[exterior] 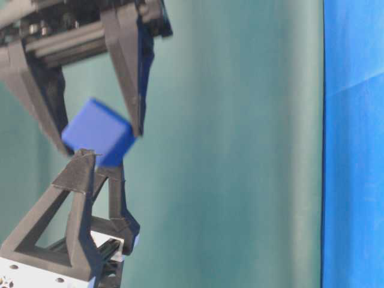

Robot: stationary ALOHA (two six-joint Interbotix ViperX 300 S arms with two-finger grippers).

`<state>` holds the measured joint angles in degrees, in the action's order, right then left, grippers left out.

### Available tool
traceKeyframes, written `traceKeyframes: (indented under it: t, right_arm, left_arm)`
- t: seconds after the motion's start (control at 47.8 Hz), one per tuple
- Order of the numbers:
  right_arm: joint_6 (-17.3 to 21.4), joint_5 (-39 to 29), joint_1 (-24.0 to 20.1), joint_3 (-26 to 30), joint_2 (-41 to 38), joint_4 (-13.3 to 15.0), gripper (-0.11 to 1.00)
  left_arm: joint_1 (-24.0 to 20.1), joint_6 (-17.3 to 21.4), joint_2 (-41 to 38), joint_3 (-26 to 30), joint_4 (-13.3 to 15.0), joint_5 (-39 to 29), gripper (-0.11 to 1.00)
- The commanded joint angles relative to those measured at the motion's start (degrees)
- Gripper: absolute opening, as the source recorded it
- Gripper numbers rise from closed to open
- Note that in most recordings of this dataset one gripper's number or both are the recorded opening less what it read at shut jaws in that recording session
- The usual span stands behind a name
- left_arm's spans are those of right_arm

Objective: Handover the blue block to the right arm after grasping it with the left arm, then place it in the designated position.
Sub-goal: 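Open the left gripper and pull the cube away with the right gripper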

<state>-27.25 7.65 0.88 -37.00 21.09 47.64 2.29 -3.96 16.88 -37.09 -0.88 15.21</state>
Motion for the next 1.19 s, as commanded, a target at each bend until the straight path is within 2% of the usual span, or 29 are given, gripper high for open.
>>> traceKeyframes:
  t: [0.0, 0.293, 0.502, 1.003, 1.066, 1.171]
  right_arm:
    - [0.2, -1.1, -0.2, -0.6, 3.6, -0.3, 0.55]
    - [0.2, -9.4, -2.8, -5.0, 12.2, -0.6, 0.55]
    - [0.2, -14.0, -4.1, -6.2, 14.9, -2.6, 0.55]
    - [0.3, -14.3, -4.2, -6.2, 15.0, -3.3, 0.55]
    - [0.4, -14.3, -4.2, -6.2, 15.0, -4.0, 0.55]
    - [1.8, -14.3, -4.2, -6.2, 15.1, -7.4, 0.55]
  left_arm:
    - [0.3, 0.0, 1.2, 0.5, -0.1, 0.6, 0.92]
    - [0.2, 0.3, 1.2, 0.5, -0.1, 0.6, 0.92]
    - [0.3, 0.2, 1.2, 0.5, -0.1, 0.6, 0.92]
    - [0.2, 0.1, 1.2, 0.6, -0.1, 0.6, 0.92]
    - [0.2, 0.1, 1.2, 0.6, 0.0, 0.6, 0.92]
    - [0.2, 0.2, 1.2, 0.6, -0.1, 0.6, 0.92]
